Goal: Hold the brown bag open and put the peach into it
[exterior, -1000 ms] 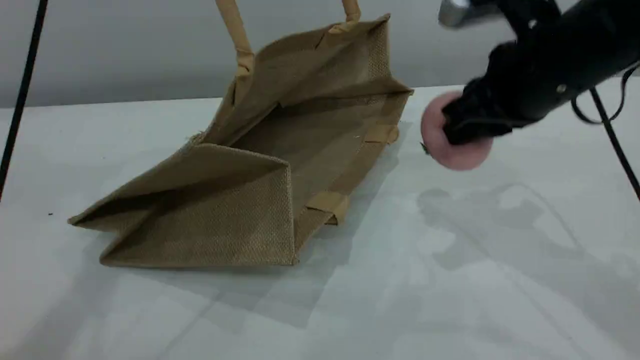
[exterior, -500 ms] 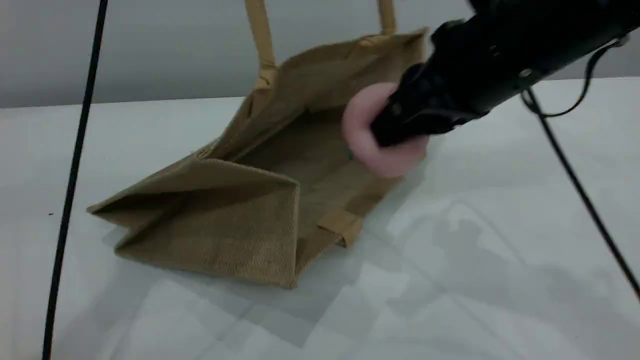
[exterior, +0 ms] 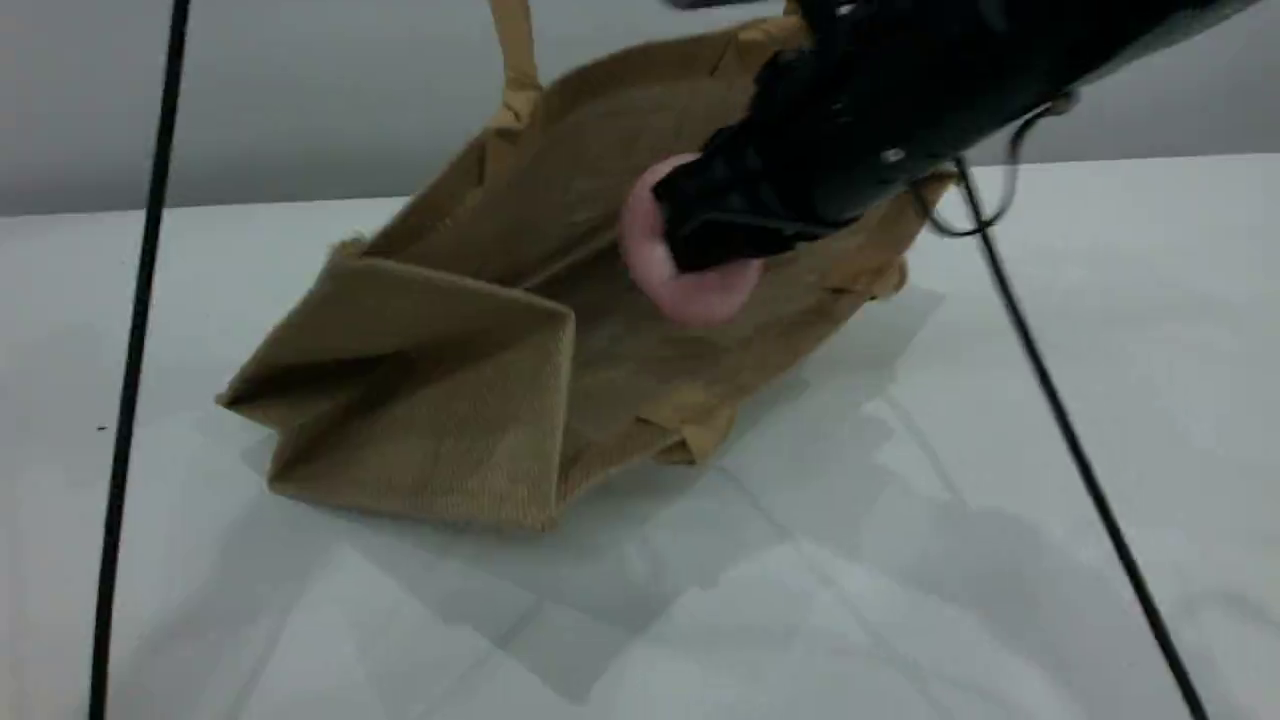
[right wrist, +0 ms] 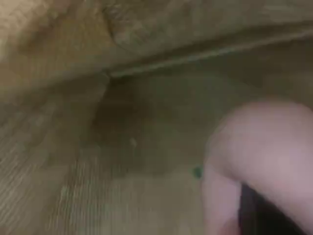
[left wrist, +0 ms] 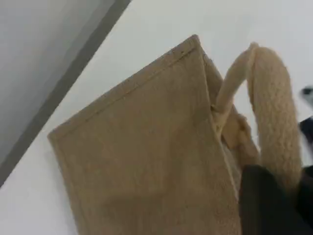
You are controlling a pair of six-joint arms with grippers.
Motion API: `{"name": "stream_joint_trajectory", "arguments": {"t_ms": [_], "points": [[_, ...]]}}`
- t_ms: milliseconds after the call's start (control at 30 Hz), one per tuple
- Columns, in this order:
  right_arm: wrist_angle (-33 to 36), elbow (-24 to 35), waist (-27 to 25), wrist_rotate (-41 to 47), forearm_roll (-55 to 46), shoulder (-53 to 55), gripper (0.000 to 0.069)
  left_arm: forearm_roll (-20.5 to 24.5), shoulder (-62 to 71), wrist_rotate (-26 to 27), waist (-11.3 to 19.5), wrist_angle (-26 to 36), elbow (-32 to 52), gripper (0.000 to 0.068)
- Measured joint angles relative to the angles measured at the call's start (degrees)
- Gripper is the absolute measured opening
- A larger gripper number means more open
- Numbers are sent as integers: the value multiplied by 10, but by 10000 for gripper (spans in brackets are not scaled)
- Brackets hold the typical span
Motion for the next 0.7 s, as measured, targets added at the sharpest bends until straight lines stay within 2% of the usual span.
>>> {"name": "stream_joint_trajectory", "arguments": {"t_ms": [133, 233, 333, 567, 633, 700], "points": [[15, -44, 2, 0, 26, 46, 35, -2, -3, 0, 0, 0, 0, 85], [21, -70, 2, 0, 62, 62, 71, -2, -2, -3, 0, 0, 0, 85], [21, -75, 2, 1, 81, 62, 166, -1, -2, -3, 0, -1, 0, 85], [-12, -75, 2, 1, 80, 62, 504, 1, -2, -3, 0, -1, 0, 85], [-25, -75, 2, 1, 79, 56, 565, 1, -1, -3, 0, -1, 0, 85], [-39, -69, 2, 1, 68, 46, 589, 2, -1, -3, 1, -1, 0, 85]]}}
